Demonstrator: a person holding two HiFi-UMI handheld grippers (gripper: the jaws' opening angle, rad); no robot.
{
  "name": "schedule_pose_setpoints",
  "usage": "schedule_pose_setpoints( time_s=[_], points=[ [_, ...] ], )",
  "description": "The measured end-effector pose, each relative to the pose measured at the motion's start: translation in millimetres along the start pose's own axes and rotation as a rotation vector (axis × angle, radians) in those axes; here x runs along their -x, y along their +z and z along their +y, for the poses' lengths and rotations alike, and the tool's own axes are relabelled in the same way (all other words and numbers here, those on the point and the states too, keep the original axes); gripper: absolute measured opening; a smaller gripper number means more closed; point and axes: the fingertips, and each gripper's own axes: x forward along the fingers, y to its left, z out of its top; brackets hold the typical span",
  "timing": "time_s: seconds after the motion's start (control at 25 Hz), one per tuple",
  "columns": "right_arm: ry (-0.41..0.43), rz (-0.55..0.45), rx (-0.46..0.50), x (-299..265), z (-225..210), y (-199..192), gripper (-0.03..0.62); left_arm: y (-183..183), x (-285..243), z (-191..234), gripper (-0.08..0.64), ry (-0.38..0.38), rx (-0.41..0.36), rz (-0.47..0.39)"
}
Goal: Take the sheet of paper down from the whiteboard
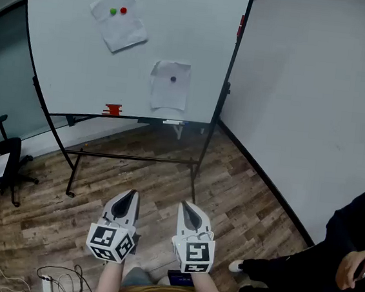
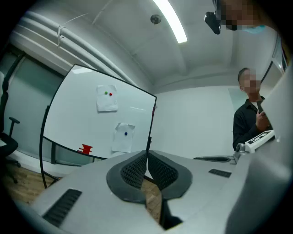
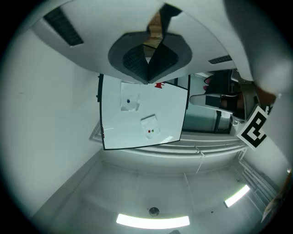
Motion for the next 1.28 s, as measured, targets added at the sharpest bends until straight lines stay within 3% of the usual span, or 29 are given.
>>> schedule_pose_setpoints(
  time_s=[0.52,0.68,0.88,1.28],
  points=[
    [0.009,-0.013,-0.022,2,-9,0,0.012,0,-3,-7,0.030,0.003,-0.003,-0.003],
    [0.024,-0.015,-0.027,4,-12,2,0.107,0,1,-9,0.042,0.020,-0.017,0.003],
    [0.026,-0.021,-0.019,-1,-13,1,0.123,-2,0,-4,0.069,0.040,-0.003,0.006],
    [0.011,-0.002,0.003,-61,-49,-11,0.140,-10,-71,24,0.078,0.039,0.009,0.009]
  ],
)
